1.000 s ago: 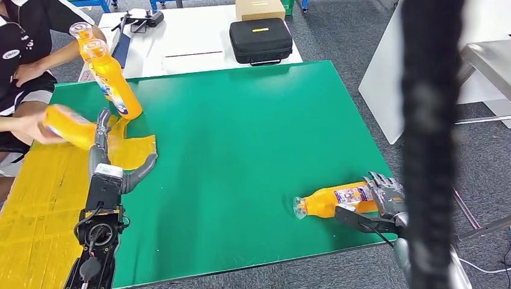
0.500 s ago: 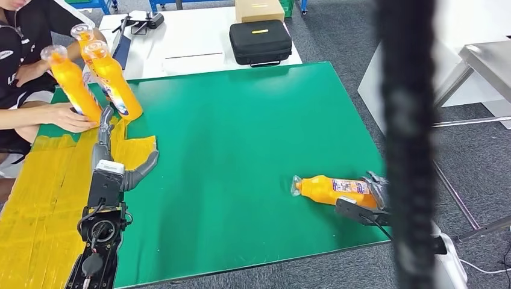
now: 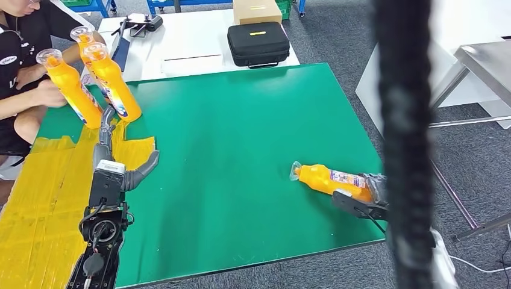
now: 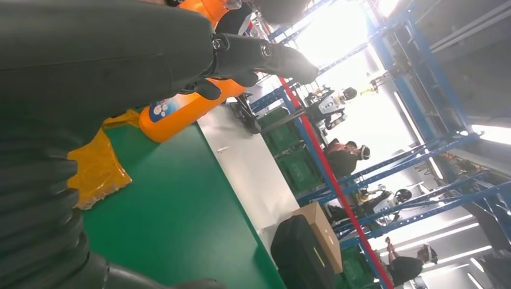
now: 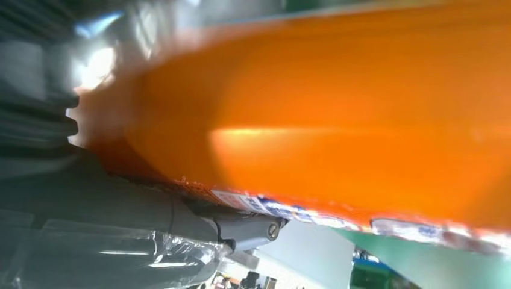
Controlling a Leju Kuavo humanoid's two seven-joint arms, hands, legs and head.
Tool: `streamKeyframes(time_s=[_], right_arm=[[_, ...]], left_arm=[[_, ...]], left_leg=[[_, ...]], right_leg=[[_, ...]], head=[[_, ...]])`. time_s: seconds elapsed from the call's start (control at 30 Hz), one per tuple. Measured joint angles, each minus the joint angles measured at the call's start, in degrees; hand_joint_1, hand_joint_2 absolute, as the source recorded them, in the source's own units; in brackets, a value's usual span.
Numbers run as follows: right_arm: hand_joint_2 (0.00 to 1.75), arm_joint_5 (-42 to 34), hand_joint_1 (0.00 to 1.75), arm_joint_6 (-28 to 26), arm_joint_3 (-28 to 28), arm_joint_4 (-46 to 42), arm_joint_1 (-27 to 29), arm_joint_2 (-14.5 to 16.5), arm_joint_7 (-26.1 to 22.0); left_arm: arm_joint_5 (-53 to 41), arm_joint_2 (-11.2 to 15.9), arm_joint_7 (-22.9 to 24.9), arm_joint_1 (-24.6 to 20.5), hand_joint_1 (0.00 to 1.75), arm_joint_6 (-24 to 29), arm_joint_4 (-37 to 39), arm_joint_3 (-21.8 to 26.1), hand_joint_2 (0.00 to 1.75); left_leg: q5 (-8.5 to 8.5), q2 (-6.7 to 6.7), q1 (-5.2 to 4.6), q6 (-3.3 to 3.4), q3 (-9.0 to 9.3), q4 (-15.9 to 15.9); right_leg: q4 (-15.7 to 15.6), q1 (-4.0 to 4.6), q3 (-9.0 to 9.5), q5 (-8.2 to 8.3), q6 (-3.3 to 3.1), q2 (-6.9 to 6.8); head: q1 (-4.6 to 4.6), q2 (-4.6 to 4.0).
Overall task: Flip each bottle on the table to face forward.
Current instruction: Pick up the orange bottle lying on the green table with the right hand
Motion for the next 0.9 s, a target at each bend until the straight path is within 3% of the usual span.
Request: streamKeyframes(time_s=[0.1,0.23,0.37,0.7,0.9], right_arm=[[1.75,-7.98,1.75,-4.51,-0.6,-1.43,0.77,3.69,-3.04],[1.75,-21.88,1.75,-8.02,-0.9,-5.27,1.66,9.5,-11.11],[1.75,-30.17,1.75,-10.75,-0.71,-7.3,1.61,13.32,-17.36],[1.75,-43.24,1.75,-11.98,0.39,-7.69,0.61,17.36,-25.0],[1.75,-53.08,1.75,-5.18,2.58,-4.64,-2.45,18.69,-29.65]], left_arm=[[-0.29,-0.08,0.59,0.99,0.0,-1.29,-0.96,-0.41,1.75],[-1.51,-0.1,2.12,1.48,0.0,-4.23,-2.2,-1.99,1.75],[-2.49,-0.08,3.65,1.41,0.0,-6.68,-3.09,-4.15,1.75],[-0.77,0.3,5.77,0.87,0.0,-13.23,-3.8,-8.74,1.75],[6.54,0.69,5.87,-0.07,0.0,-20.56,-3.96,-10.94,1.75]], left_leg=[[0.05,0.01,0.01,-0.04,-0.1,0.0],[0.11,-0.04,0.08,-0.08,-0.23,0.0],[0.1,-0.05,0.11,-0.1,-0.32,-0.01],[0.09,-0.14,0.02,-0.08,-0.41,-0.01],[0.1,-0.1,0.03,-0.08,-0.41,-0.01]], right_leg=[[0.01,0.0,-0.1,0.03,-0.01,0.01],[0.04,0.04,-0.22,0.02,-0.03,-0.02],[0.05,0.1,-0.28,-0.01,-0.06,-0.02],[0.05,0.0,-0.33,-0.02,-0.01,-0.09],[0.05,0.01,-0.35,0.0,-0.02,-0.09]], head=[[-0.01,0.0],[-0.03,0.0],[-0.02,0.0],[-0.01,0.0],[-0.01,0.0]])
